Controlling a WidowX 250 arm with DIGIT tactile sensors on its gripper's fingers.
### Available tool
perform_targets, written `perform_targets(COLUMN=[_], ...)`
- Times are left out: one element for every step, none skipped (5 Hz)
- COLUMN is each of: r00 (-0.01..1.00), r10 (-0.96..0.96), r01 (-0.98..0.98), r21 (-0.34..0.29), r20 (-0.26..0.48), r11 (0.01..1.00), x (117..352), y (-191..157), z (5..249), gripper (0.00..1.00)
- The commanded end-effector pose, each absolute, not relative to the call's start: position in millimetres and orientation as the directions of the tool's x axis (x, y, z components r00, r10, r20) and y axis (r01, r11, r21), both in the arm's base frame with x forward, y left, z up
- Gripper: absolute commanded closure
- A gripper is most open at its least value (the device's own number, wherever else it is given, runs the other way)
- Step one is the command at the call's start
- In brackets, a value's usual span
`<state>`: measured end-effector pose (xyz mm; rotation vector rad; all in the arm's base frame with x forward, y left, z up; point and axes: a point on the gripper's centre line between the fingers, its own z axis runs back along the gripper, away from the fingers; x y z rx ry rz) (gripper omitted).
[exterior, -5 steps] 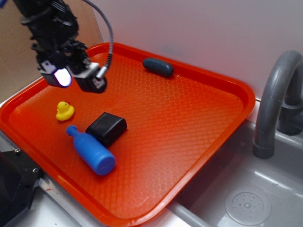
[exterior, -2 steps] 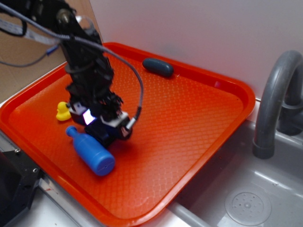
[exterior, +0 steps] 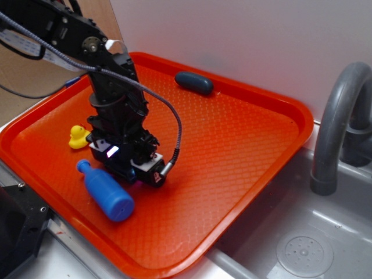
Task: Grab the black box.
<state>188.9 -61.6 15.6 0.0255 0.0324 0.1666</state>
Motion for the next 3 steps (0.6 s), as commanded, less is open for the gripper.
perform_targets(r00=[1.000,0.996,0.990], r10=[0.003,-0.021,0.028], r01=[-0.002,0.019,-0.025], r21=[0.040,0.022,-0.025], r20=[-0.028,0.084,0.136], r11=[0.999,1.000,0.999], x=[199.0,203.6,204.3], y=[-44.2,-10.7,16.4], z=[66.0,116.3,165.1], gripper=[1.00,1.00,1.00])
